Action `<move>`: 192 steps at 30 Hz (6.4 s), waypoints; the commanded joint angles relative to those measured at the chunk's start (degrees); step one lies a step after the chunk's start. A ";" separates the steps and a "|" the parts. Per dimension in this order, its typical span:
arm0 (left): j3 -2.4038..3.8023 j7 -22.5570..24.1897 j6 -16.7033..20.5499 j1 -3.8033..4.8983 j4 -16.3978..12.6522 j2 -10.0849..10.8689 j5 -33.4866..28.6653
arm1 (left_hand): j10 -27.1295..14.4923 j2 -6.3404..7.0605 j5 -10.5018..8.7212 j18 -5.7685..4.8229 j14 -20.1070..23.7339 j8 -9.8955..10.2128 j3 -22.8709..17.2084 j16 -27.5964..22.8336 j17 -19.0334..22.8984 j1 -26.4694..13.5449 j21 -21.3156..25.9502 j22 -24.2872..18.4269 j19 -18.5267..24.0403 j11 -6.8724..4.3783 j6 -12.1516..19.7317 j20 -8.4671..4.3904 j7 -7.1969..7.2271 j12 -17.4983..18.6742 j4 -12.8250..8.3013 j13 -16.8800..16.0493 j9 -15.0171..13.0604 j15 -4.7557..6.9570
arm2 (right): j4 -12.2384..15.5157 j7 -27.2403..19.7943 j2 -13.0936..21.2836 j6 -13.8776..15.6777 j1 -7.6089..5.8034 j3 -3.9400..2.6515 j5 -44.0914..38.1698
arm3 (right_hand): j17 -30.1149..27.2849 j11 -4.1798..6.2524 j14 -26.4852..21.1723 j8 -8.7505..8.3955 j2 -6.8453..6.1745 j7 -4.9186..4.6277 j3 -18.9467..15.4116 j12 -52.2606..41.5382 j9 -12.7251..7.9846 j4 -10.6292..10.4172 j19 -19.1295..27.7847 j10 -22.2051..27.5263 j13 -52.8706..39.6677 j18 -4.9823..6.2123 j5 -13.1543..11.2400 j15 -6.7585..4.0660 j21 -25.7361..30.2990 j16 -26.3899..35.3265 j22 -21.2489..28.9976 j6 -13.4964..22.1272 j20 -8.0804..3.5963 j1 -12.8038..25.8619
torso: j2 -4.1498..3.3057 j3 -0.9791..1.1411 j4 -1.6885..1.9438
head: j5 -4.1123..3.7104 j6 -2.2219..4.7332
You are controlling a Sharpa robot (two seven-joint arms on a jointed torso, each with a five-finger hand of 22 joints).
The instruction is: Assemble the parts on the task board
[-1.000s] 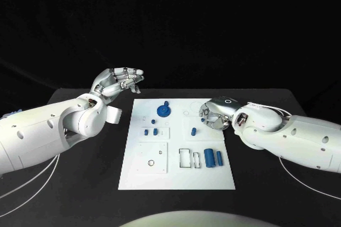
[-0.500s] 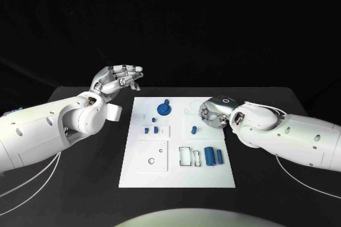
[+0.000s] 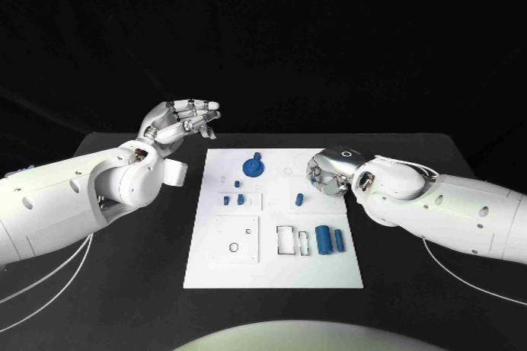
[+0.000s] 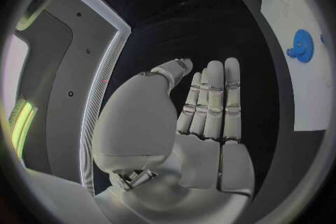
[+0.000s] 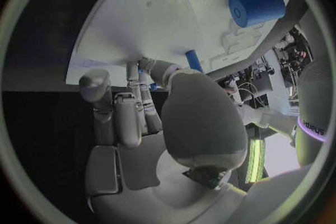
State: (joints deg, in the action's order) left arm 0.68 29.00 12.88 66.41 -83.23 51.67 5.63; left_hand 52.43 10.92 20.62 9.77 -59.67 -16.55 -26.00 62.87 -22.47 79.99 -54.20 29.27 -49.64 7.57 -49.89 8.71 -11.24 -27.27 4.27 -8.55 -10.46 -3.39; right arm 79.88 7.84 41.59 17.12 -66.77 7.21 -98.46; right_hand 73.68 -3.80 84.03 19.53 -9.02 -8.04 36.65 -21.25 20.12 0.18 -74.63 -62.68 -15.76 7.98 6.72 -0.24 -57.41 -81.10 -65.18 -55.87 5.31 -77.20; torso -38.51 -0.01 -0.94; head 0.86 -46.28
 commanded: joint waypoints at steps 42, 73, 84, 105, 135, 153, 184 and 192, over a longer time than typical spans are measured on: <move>0.05 -2.16 -1.47 0.04 -0.20 0.04 -0.46 | -2.79 -0.29 0.08 0.70 1.27 -0.27 0.14 -1.06 0.73 0.25 1.20 -0.63 0.12 0.53 0.39 0.11 -0.33 0.22 -0.59 0.60 0.15 -0.21 | 5.18 1.82 3.26 8.41 -0.07 -0.05 -3.17 | 0.59 0.93 2.75 1.18 2.27 0.85 3.70 0.24 1.58 2.89 -1.26 -4.00 -0.84 -1.23 -0.05 -1.27 -2.81 -0.64 -2.77 -2.40 -0.93 0.32 | 0.14 -0.07 -0.08 | -0.07 0.39; 0.04 -2.36 -1.59 0.03 -0.19 -1.30 -0.49 | -3.60 -0.31 0.10 0.69 1.57 -0.22 0.18 -1.29 0.93 0.28 1.46 -0.78 0.29 0.73 0.73 0.25 -0.51 0.30 -0.77 0.77 0.23 -0.37 | 18.13 0.32 -1.96 7.33 2.09 -0.04 0.50 | 0.27 0.90 2.67 1.17 2.03 0.79 3.76 0.54 1.75 2.90 -0.82 -4.10 -0.88 -1.06 -0.26 -1.25 -2.03 -0.47 -2.30 -2.41 -0.93 0.94 | 0.09 -0.19 -0.06 | 5.33 -0.65; 0.03 -2.60 -1.63 0.04 -0.09 -1.74 -0.51 | -3.64 -0.32 0.10 0.69 1.59 -0.22 0.19 -1.31 0.94 0.27 1.48 -0.79 0.30 0.74 0.75 0.26 -0.52 0.30 -0.76 0.78 0.23 -0.39 | 15.89 -0.23 -5.30 6.43 4.68 0.43 1.15 | 0.24 0.89 2.66 1.14 2.06 0.77 3.77 0.60 1.77 2.89 -0.74 -4.08 -0.88 -1.04 -0.29 -1.24 -1.89 -0.45 -2.22 -2.36 -0.92 1.02 | 0.02 -0.11 0.01 | 6.83 -1.43; 0.03 -2.88 -1.87 0.05 -0.10 -1.84 -0.51 | -3.82 -0.31 0.09 0.68 1.67 -0.24 0.26 -1.35 0.99 0.17 1.57 -0.84 0.35 0.80 0.81 0.32 -0.56 0.28 -0.75 0.82 0.24 -0.45 | 12.78 -0.15 -7.42 5.15 6.64 0.95 1.03 | 0.30 0.86 2.67 1.10 2.08 0.73 3.77 0.72 1.82 2.90 -0.68 -4.05 -0.89 -1.02 -0.36 -1.22 -1.80 -0.48 -2.19 -2.26 -0.91 1.16 | 0.03 -0.07 0.00 | 7.74 -2.74; 0.03 -3.17 -2.10 0.05 -0.10 -1.70 -0.51 | -4.01 -0.32 0.08 0.68 1.73 -0.26 0.32 -1.38 1.04 0.09 1.66 -0.90 0.39 0.84 0.88 0.38 -0.59 0.25 -0.74 0.86 0.25 -0.50 | 10.97 1.04 -8.59 2.29 7.46 1.11 -0.83 | 0.34 0.83 2.68 1.08 2.11 0.70 3.74 0.86 1.91 2.94 -0.64 -4.04 -0.93 -1.01 -0.48 -1.19 -1.75 -0.50 -2.20 -2.17 -0.88 1.34 | 0.03 -0.07 -0.09 | 7.82 -3.03; 0.03 -3.34 -2.21 0.06 -0.13 -1.73 -0.51 | -4.09 -0.31 0.08 0.68 1.75 -0.25 0.34 -1.39 1.05 0.07 1.69 -0.92 0.40 0.86 0.93 0.39 -0.61 0.25 -0.75 0.88 0.25 -0.52 | 11.03 1.02 -9.22 0.77 7.61 1.42 -1.00 | 0.27 0.83 2.67 1.13 2.04 0.69 3.43 1.12 2.16 3.10 -0.49 -4.04 -1.03 -0.97 -1.25 -1.16 -1.50 -0.46 -2.14 -2.09 -0.84 1.70 | 0.08 -0.10 -0.07 | 7.67 -3.04; 0.03 -3.67 -2.41 0.05 -0.10 -1.24 -0.51 | -4.47 -0.36 0.08 0.70 1.88 -0.31 0.37 -1.44 1.12 0.11 1.82 -1.00 0.45 0.92 0.99 0.46 -0.63 0.24 -0.83 0.96 0.25 -0.58 | 20.11 3.54 5.12 5.50 2.55 -0.31 2.78 | -1.43 -2.14 1.95 -5.68 -1.91 -1.45 -1.11 6.32 0.37 1.86 1.73 6.03 1.34 -0.26 -0.03 1.36 3.42 0.36 0.18 6.47 1.31 5.76 | 0.15 -0.10 -0.27 | 5.49 -1.47; 0.03 -3.73 -2.48 0.05 -0.11 -1.27 -0.51 | -4.47 -0.36 0.08 0.70 1.88 -0.31 0.37 -1.44 1.12 0.11 1.82 -1.00 0.45 0.92 0.99 0.46 -0.63 0.24 -0.83 0.96 0.25 -0.58 | 16.91 1.43 7.27 1.00 0.40 -0.58 5.33 | -4.38 -3.04 0.44 -6.78 -3.89 -1.71 -5.57 8.53 0.21 0.47 4.64 11.14 3.94 0.60 2.79 2.26 8.60 1.78 3.17 7.73 2.31 6.85 | 0.24 -0.16 -0.29 | 4.94 -1.10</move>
State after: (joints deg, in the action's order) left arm 0.66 25.06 11.38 66.41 -83.23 50.50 5.38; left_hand 48.23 10.70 20.63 9.76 -58.24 -16.78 -25.70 61.80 -21.45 80.21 -52.64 28.32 -49.45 8.49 -49.26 8.91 -11.86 -27.27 3.63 -7.66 -10.29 -4.01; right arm 97.00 10.61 48.89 21.54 -66.36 6.61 -95.12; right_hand 69.35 -6.86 84.02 13.05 -12.39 -9.64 31.22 -12.95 20.41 0.61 -70.26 -51.98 -11.85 7.51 9.31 1.64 -49.08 -79.43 -62.07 -48.28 7.59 -70.29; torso -38.29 -0.16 -1.23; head 5.93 -47.46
